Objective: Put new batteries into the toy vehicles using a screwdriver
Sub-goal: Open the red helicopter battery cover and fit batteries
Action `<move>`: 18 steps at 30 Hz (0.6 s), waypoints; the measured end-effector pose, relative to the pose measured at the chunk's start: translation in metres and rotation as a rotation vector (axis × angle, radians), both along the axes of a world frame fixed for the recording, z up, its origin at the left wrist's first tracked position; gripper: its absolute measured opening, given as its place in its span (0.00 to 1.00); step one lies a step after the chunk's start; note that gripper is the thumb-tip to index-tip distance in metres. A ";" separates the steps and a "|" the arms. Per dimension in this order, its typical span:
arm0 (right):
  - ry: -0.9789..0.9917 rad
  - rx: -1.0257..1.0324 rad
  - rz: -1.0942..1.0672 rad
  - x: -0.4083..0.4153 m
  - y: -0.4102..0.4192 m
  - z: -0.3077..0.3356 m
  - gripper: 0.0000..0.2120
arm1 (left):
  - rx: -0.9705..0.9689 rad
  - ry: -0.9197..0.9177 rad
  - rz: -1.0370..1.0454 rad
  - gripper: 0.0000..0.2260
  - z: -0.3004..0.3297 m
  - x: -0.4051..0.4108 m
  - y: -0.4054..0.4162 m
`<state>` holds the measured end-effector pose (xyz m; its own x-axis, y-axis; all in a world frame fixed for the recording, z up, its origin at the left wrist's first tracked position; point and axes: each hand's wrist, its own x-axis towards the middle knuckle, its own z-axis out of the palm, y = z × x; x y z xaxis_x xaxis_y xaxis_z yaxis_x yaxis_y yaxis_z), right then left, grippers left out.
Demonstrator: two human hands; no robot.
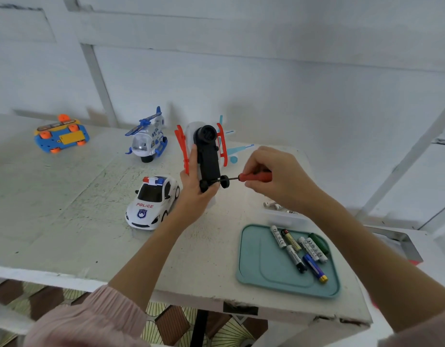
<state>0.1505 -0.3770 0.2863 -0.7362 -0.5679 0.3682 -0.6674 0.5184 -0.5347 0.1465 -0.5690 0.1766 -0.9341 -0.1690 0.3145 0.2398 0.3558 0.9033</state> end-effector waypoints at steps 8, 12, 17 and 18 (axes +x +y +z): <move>-0.144 0.210 -0.169 0.002 -0.008 0.003 0.19 | 0.040 0.009 -0.007 0.39 -0.002 0.000 -0.001; 0.004 0.217 -0.080 0.002 -0.009 -0.001 0.06 | 0.039 -0.021 0.010 0.39 -0.005 -0.003 -0.005; 0.024 0.314 -0.075 0.004 -0.009 -0.007 0.10 | 0.015 0.005 0.010 0.37 0.001 0.000 -0.004; 0.031 0.299 -0.086 0.003 -0.008 -0.008 0.10 | 0.015 0.003 0.000 0.37 0.003 0.002 -0.003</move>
